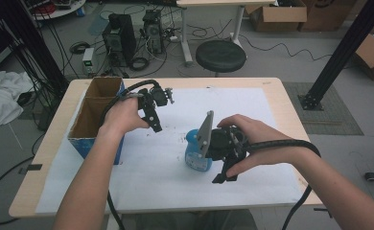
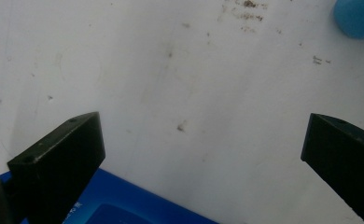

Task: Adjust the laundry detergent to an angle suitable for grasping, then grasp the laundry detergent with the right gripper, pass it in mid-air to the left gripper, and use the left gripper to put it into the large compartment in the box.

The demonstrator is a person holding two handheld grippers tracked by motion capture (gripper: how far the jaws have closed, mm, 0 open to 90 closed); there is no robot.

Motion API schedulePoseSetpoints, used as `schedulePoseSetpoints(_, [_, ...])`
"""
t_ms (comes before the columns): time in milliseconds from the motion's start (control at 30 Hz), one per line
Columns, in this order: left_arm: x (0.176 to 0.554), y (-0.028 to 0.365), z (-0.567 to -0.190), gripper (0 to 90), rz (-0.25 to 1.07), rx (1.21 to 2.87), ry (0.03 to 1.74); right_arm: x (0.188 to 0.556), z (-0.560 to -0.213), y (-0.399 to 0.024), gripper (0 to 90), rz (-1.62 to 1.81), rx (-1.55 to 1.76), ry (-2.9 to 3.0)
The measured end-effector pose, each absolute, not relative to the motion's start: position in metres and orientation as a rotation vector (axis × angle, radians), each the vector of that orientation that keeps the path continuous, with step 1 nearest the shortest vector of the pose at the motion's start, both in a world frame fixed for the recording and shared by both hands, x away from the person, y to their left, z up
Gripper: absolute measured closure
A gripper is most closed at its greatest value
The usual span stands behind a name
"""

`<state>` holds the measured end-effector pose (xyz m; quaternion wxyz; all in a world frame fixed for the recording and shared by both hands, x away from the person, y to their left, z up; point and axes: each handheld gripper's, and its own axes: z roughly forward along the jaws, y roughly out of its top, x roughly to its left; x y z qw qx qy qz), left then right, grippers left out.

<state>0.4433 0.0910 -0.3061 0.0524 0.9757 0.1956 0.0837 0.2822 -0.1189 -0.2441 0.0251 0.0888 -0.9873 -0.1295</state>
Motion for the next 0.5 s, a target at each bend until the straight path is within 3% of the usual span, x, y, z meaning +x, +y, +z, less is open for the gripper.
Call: schedulePoseSetpoints(500, [0.4441, 0.0903, -0.3046, 0.1, 0.262, 2.964, 0.592, 0.2839, -0.2453, -0.1241, 29.1, -0.438, 0.252, -3.051])
